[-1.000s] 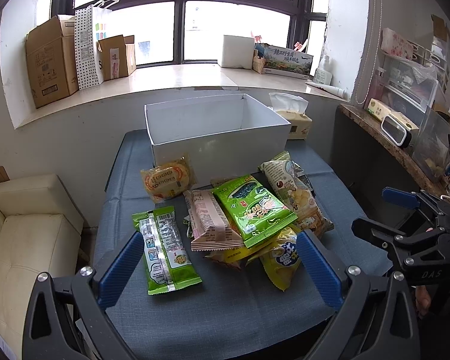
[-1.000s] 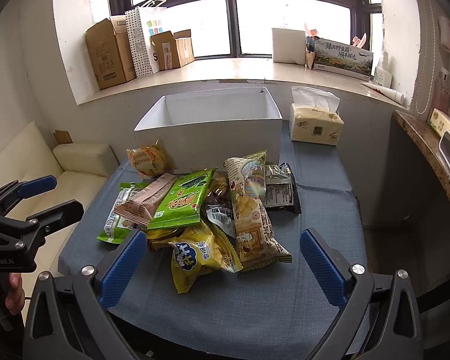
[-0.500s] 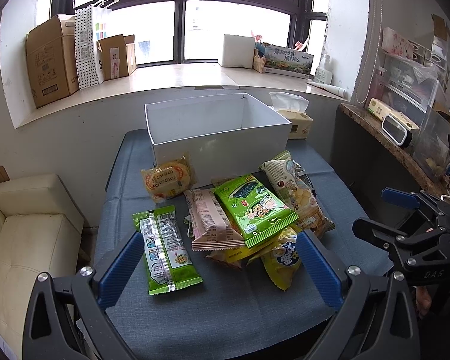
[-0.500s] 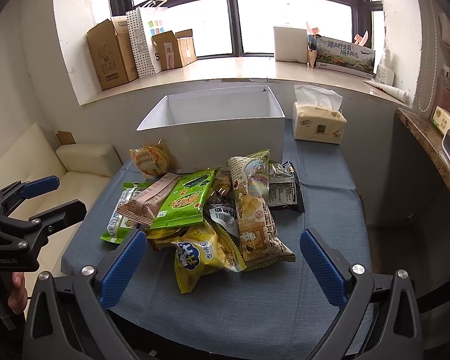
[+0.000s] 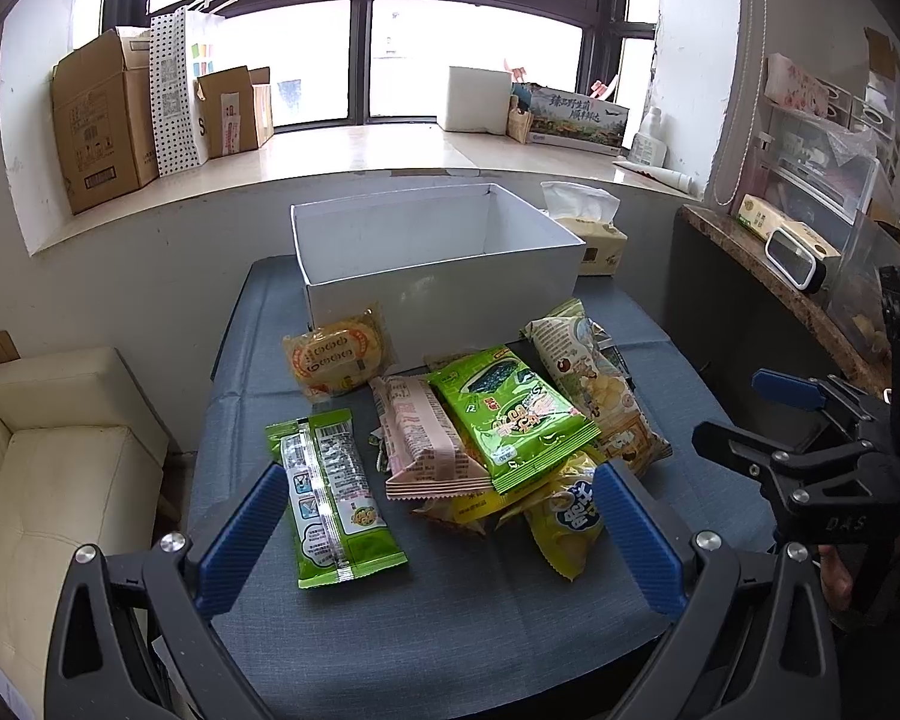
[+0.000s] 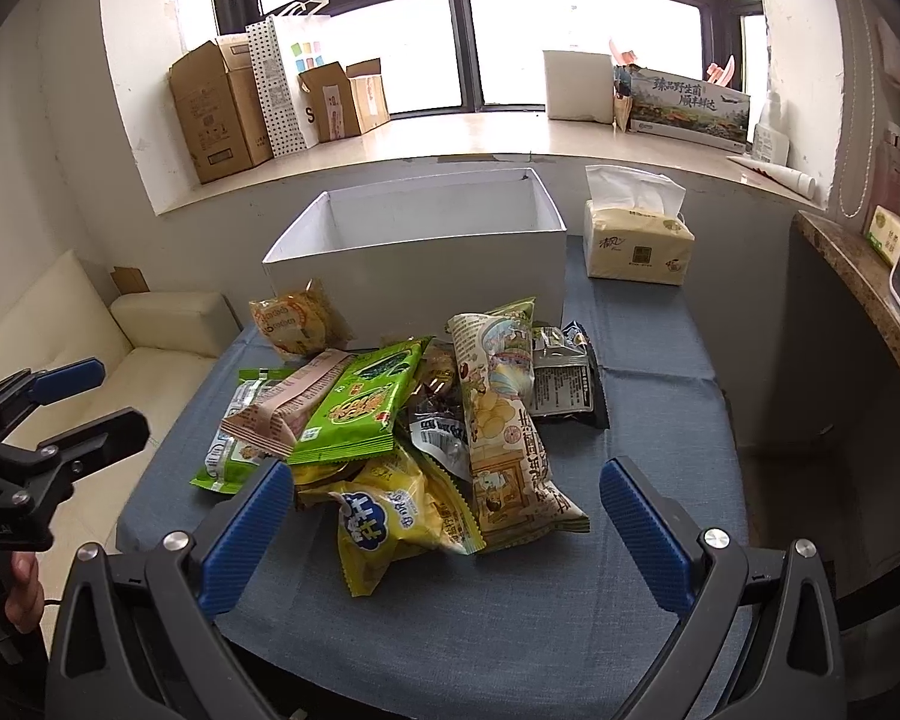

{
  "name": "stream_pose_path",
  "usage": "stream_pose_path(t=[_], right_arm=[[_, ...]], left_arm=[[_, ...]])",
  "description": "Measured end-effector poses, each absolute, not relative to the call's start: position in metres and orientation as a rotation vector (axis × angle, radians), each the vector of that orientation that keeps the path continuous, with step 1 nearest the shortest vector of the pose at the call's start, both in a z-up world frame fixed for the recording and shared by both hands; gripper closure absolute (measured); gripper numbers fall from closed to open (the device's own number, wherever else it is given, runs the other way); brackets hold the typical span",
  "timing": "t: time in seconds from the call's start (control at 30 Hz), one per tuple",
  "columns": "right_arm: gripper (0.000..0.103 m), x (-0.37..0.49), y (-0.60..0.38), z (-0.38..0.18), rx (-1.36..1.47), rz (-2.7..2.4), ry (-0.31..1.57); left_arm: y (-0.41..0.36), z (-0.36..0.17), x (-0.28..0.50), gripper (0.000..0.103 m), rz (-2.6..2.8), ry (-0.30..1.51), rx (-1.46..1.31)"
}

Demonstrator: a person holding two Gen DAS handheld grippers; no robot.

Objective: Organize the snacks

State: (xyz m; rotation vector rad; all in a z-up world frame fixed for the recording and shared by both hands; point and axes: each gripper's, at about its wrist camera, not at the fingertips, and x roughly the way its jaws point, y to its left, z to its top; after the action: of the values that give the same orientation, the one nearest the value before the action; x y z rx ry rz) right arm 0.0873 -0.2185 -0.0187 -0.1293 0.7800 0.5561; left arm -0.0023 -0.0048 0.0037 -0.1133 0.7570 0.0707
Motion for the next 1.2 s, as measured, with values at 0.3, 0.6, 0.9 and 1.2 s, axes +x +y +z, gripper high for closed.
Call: stream_pose_path(t=[0.3, 0.6, 0.9, 1.2], right_arm=[[0.000, 0.160, -0.207, -0.056, -0.066, 0.580, 0.861], [0.038, 0.213, -0.190, -0.115, -0.072, 0.538, 1.036], [0.058, 0.194, -0.184, -0.113, -0.151, 0.559, 1.009], [0.060, 0.162, -0.200, -0.051, -0.164, 0.534, 0.821]], left_arm=[[-0.003, -0.001, -0.001, 0.000, 0.076, 0.769, -0.110], [0.003, -0.006, -0.004, 0.000, 0.072, 0.772, -0.121], [0.003, -0.010, -0.002, 0.000, 0.078, 0.783, -0.122], [0.015, -0.019, 0.003, 0.000, 0.100, 0.790, -0.163]])
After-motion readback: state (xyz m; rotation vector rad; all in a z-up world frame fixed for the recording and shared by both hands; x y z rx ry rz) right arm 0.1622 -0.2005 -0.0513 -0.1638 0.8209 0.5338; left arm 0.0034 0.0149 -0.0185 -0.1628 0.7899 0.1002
